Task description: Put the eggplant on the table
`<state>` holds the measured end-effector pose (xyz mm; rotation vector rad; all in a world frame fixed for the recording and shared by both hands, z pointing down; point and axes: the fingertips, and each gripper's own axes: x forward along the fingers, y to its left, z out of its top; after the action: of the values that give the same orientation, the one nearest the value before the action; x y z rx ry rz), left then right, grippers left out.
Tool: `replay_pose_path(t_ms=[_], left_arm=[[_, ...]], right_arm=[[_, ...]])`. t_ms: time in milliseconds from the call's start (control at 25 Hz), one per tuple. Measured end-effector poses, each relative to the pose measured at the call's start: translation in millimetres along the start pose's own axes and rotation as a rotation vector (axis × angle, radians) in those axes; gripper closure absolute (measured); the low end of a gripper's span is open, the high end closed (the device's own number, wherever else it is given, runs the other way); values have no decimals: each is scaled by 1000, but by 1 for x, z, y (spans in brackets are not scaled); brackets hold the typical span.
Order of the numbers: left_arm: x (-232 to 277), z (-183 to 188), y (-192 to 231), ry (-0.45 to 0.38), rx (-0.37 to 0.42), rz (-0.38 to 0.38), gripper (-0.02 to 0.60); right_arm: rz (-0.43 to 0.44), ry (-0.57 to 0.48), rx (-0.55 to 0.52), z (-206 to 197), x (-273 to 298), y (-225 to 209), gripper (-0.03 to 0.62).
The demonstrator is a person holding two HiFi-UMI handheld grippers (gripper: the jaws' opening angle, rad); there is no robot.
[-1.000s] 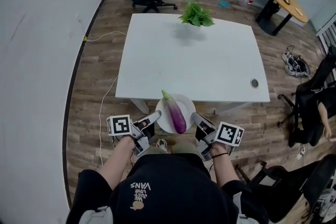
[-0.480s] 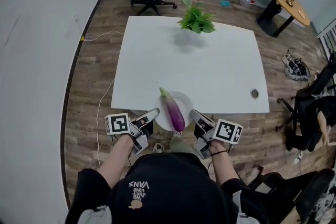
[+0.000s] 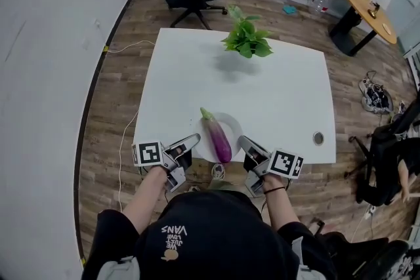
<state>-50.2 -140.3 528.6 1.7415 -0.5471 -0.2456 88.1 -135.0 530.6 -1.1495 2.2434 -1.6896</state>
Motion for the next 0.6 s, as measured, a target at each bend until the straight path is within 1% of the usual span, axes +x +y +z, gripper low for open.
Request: replay_pose_path(t_ms=[200, 400, 600], left_arm=[[19, 15, 6, -28, -5, 14, 557], [34, 24, 11, -36, -6, 29, 557], [45, 36, 13, -23, 5, 37, 557]], right_arm=[[39, 30, -6, 25, 15, -7, 562], [43, 58, -15, 41, 23, -16, 562], [35, 52, -10, 53, 31, -22, 562]])
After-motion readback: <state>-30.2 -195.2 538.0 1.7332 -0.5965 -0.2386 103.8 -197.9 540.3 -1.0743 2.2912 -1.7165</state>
